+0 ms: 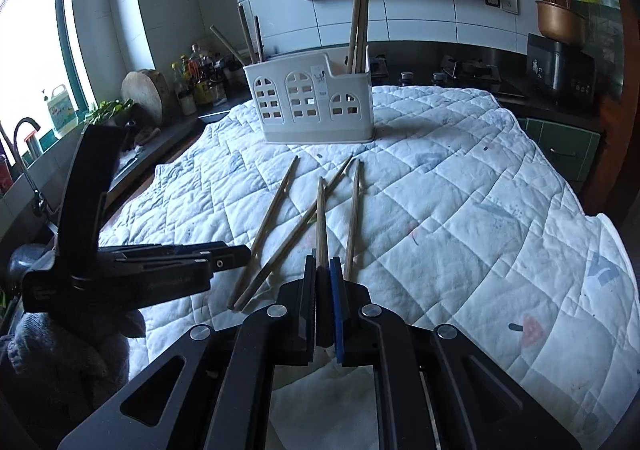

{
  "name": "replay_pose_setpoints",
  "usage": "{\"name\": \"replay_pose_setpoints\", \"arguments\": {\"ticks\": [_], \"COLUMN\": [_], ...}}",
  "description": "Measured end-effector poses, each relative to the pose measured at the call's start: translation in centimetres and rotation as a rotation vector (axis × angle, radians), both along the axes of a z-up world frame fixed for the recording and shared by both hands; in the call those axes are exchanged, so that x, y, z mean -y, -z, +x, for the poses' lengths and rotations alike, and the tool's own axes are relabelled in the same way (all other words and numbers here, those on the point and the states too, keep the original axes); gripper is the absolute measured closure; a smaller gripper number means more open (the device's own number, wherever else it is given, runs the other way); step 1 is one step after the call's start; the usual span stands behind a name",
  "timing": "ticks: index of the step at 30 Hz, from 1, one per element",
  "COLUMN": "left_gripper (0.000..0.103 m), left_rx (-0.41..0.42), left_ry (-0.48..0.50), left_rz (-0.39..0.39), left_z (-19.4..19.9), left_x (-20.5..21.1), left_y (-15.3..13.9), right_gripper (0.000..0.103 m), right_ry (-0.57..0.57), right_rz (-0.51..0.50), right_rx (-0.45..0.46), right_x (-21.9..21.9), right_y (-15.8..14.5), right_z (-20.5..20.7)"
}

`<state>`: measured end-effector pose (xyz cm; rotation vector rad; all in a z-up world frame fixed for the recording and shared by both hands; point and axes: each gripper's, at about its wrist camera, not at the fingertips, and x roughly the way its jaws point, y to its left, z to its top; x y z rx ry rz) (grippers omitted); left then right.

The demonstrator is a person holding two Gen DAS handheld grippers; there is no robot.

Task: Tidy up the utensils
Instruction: 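Return the left tool to the pile and grasp a chopstick while the right tool grasps another, then lift the left tool's chopstick over the holder while the right tool carries its chopstick there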

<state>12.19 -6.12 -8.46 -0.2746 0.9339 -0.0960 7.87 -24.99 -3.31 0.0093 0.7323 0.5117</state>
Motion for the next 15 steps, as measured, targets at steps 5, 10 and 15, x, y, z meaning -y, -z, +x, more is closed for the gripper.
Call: {"name": "replay_pose_setpoints", "arguments": {"ticks": [5,10,15], "left_gripper": [0.085,0.089,0.092], "left_rx": [-0.015,-0.023,-0.020], "left_ry": [-0.002,-0.017,-0.009], "left_rz": [0.017,0.043,0.086], "left_z": [0.6,1.2,1.5], "left_x": [0.8,1.1,1.6], "left_y": [0.5,0.7,0.7], "right_gripper": [0.096,0.096,0.096], "right_ry": [0.005,0.005,0.005], "right_rz": [0.032,0.051,0.060], "right_rx": [0.025,0.027,0.028], "right_x": [0.7,1.1,1.2], "right_y": [-0.9,-0.9,-0.9], "right_z": [0.2,0.3,0.3]}}
